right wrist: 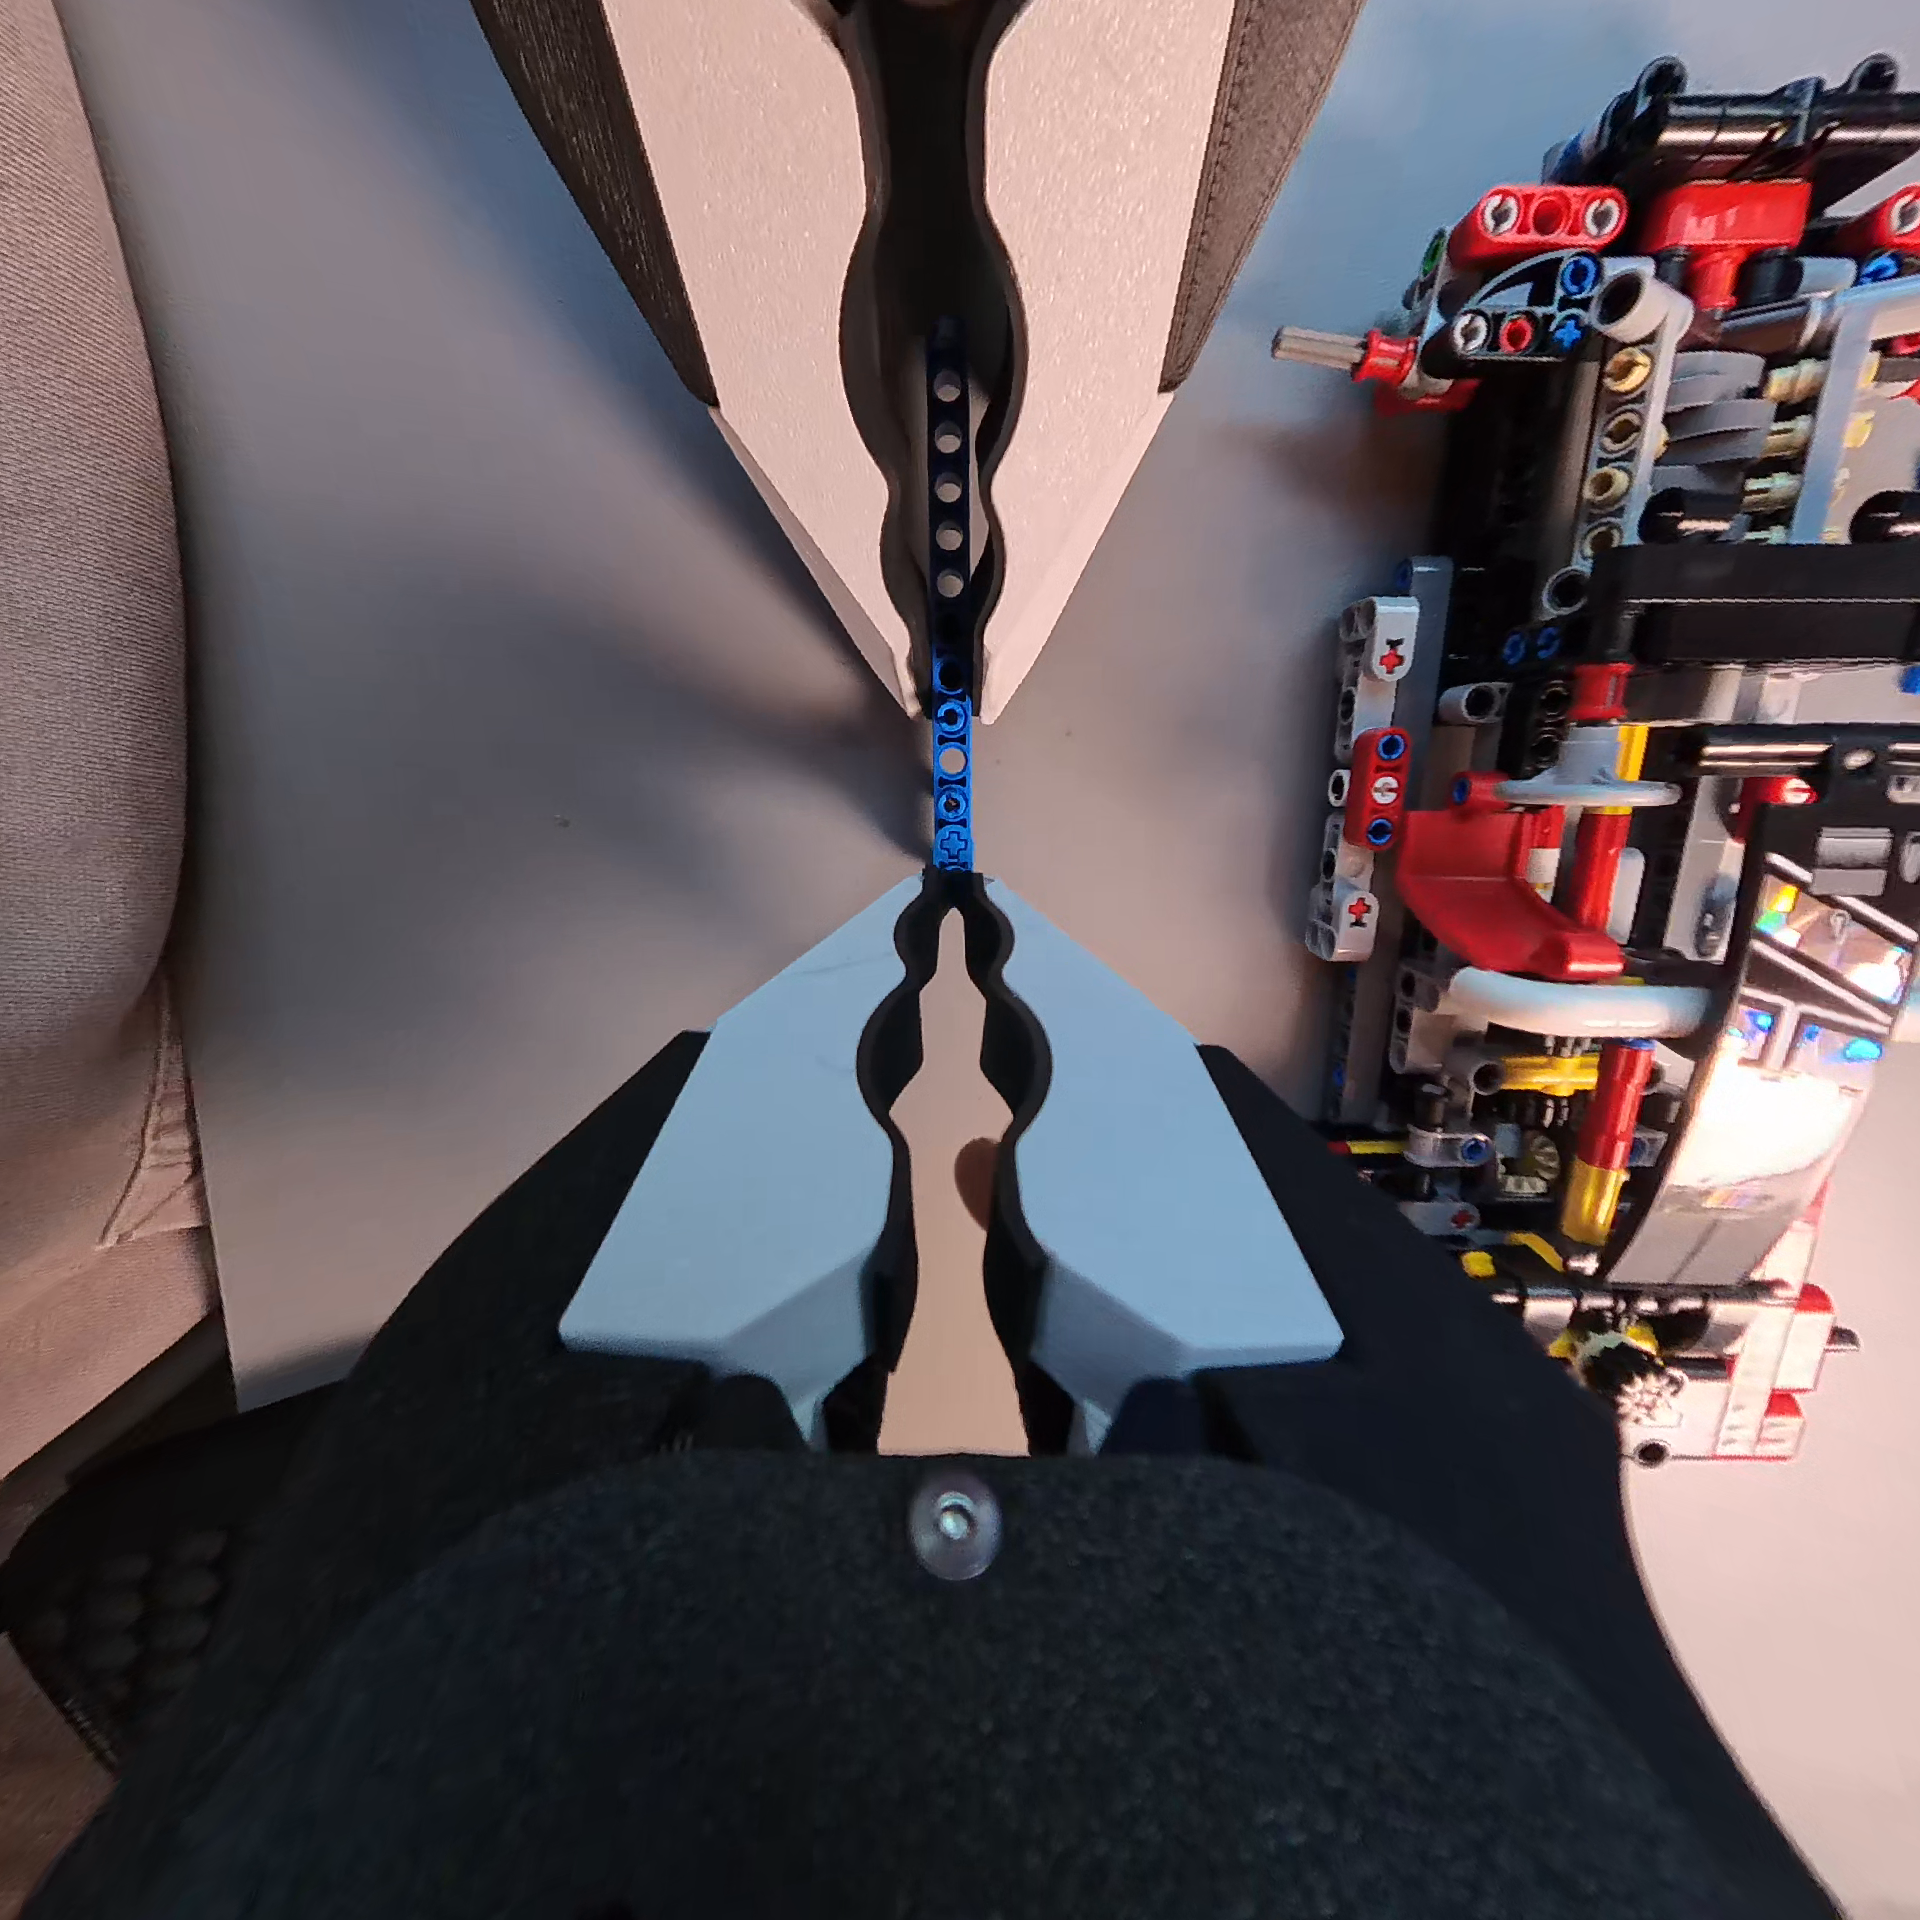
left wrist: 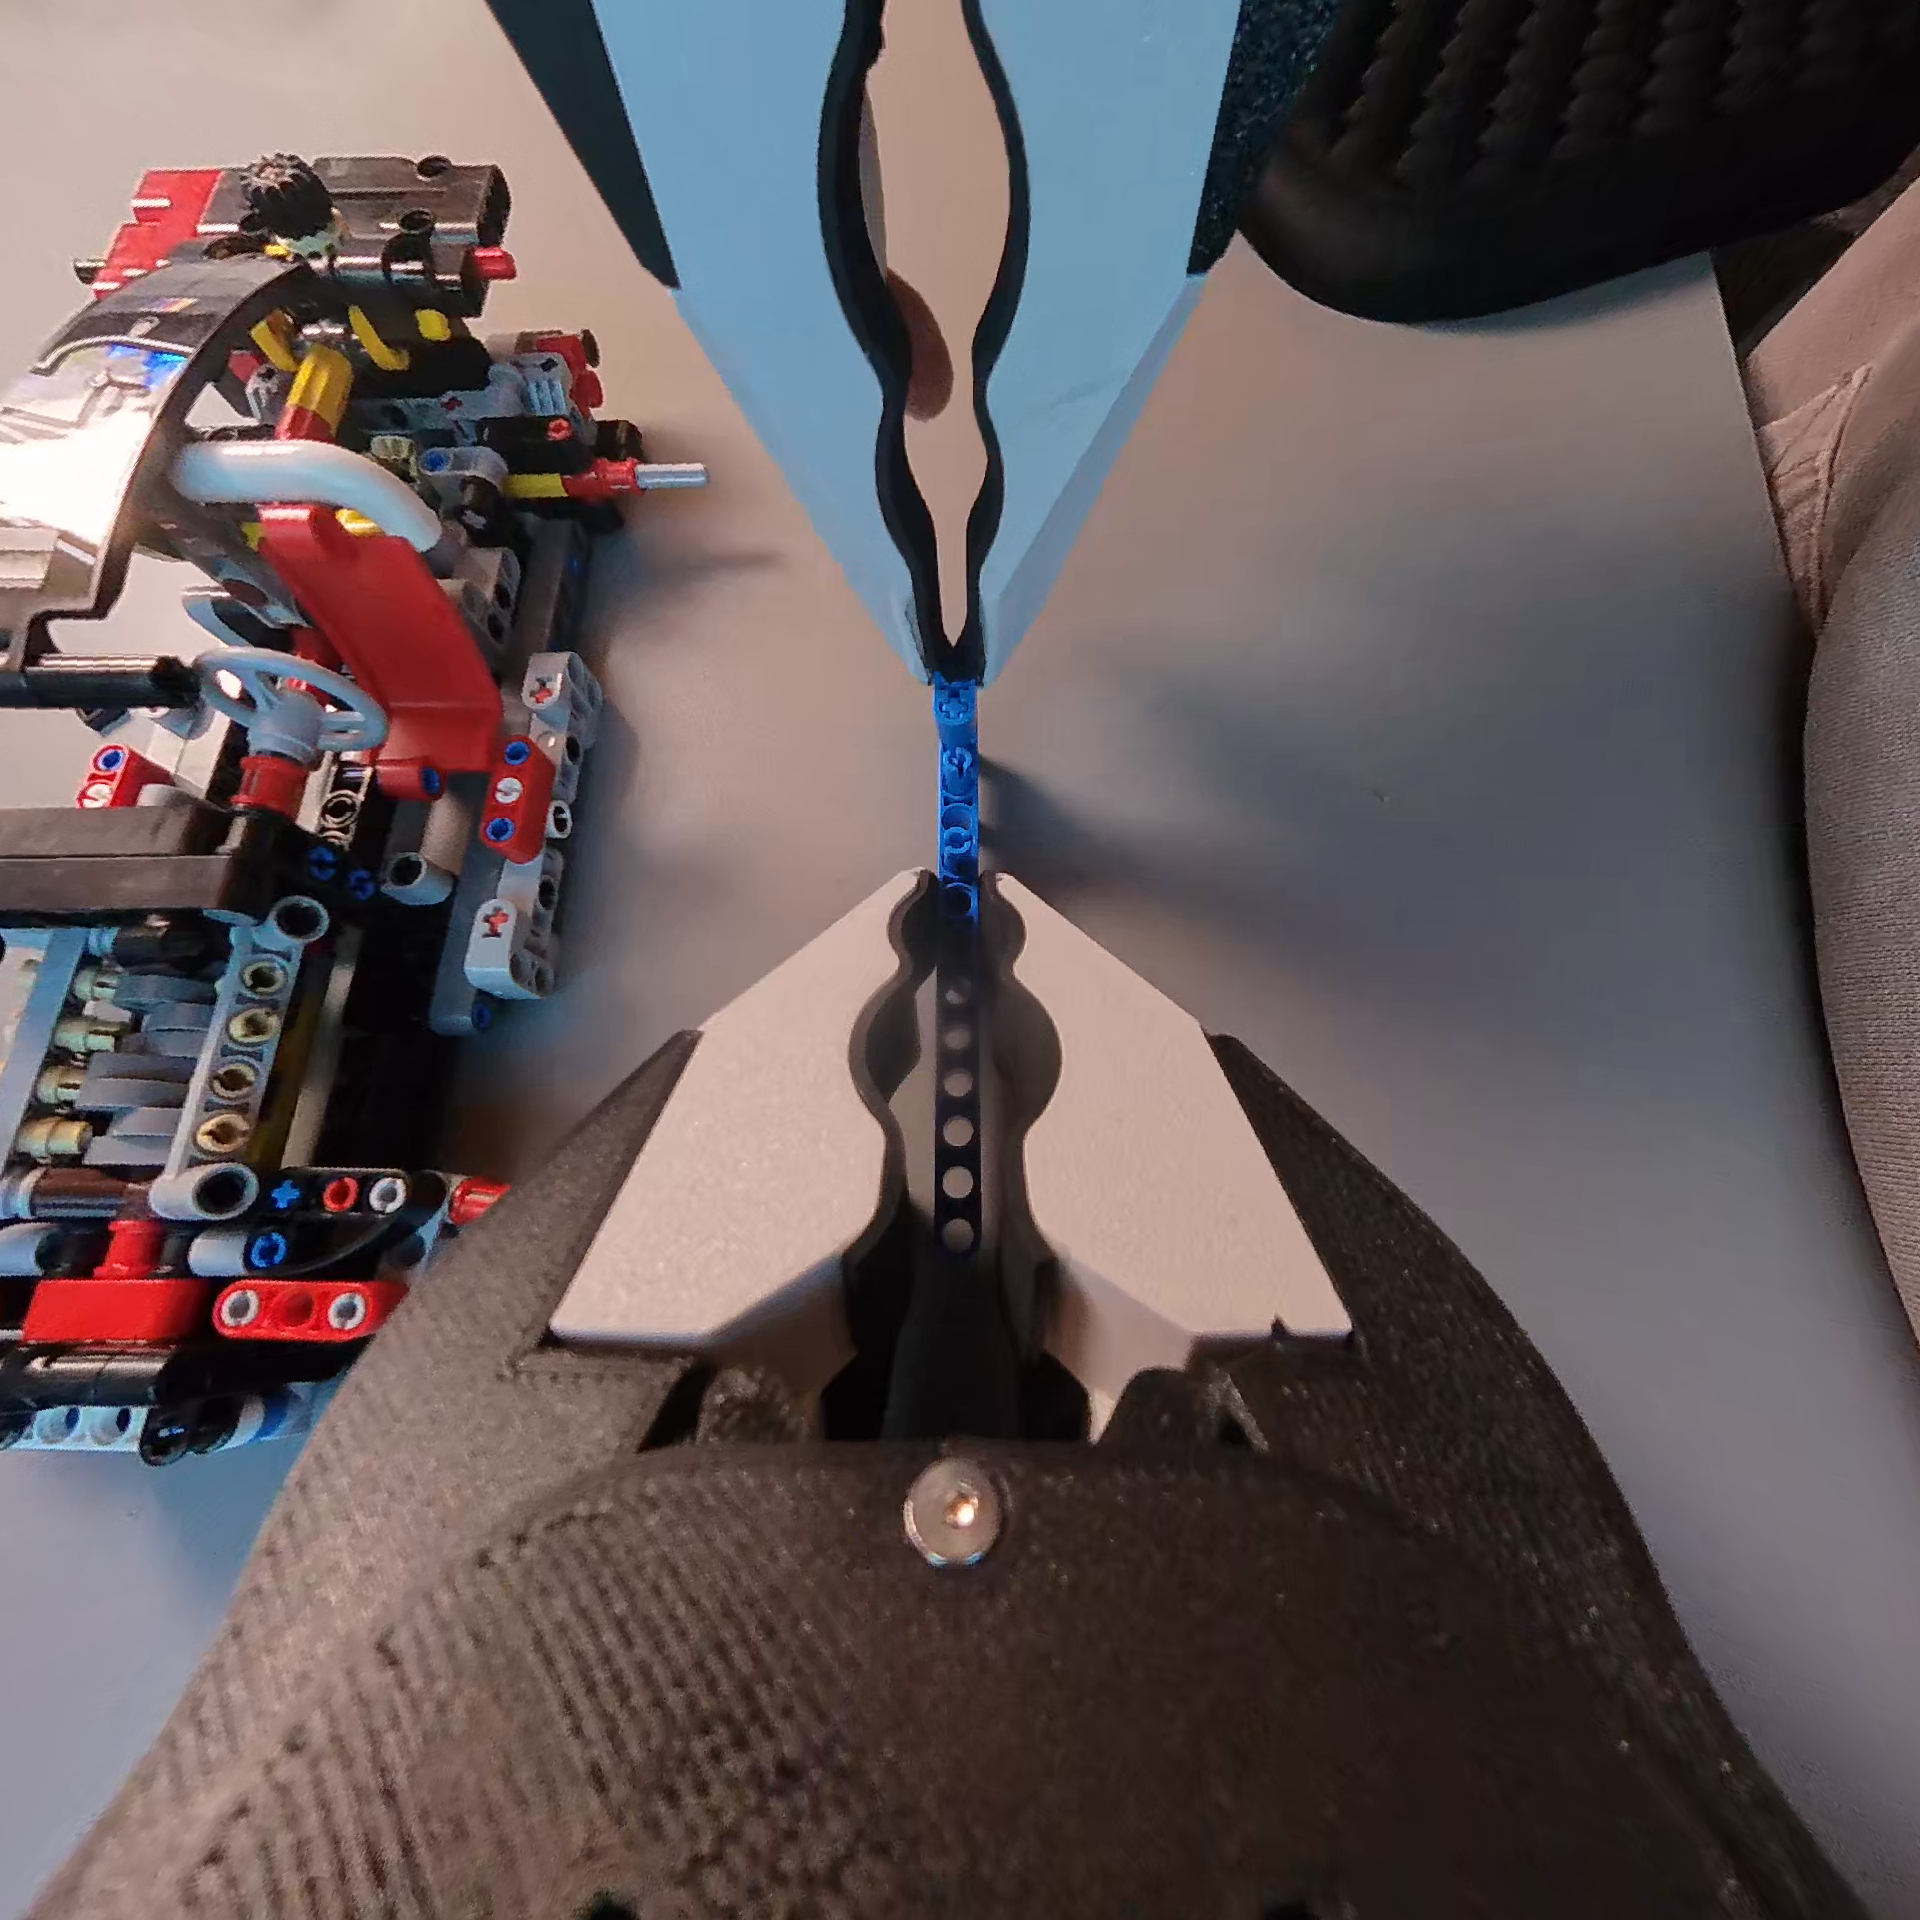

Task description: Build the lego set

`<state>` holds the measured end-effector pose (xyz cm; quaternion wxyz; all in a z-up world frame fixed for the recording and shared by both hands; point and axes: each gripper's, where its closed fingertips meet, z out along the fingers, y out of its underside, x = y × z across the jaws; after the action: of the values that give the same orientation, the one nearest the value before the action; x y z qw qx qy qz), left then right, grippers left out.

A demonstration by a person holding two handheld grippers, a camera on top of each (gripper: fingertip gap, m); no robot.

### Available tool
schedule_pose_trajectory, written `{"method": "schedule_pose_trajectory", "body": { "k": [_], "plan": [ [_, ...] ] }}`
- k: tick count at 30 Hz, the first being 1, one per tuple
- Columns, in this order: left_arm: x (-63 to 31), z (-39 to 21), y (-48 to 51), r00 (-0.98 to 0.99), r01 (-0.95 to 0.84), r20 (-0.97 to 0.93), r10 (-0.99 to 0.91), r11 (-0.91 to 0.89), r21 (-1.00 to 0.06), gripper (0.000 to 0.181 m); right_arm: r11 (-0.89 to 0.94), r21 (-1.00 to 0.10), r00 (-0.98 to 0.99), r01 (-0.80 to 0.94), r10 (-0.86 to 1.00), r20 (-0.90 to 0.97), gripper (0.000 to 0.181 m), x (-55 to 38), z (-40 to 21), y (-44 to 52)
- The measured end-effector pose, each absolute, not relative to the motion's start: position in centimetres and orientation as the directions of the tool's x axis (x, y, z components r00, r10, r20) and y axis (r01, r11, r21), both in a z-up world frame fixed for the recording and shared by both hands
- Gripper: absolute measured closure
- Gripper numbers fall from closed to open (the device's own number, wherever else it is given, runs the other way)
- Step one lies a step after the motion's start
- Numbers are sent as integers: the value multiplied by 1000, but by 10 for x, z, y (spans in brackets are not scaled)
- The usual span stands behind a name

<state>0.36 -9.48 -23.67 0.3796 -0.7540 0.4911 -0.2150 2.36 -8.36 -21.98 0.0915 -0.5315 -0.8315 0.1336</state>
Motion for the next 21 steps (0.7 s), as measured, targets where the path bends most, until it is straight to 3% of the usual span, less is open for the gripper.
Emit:
{"method": "schedule_pose_trajectory", "body": {
  "k": [15,21],
  "plan": [
    [3,-236,-95,423,-577,-48,-905,-229,-784,175,331,-415,-373,847,927,-23,181,21,-209,-87],
    [3,-236,-95,424,-579,-53,-904,-226,-783,175,351,-383,-387,854,922,-17,181,21,-216,-88]
  ]
}}
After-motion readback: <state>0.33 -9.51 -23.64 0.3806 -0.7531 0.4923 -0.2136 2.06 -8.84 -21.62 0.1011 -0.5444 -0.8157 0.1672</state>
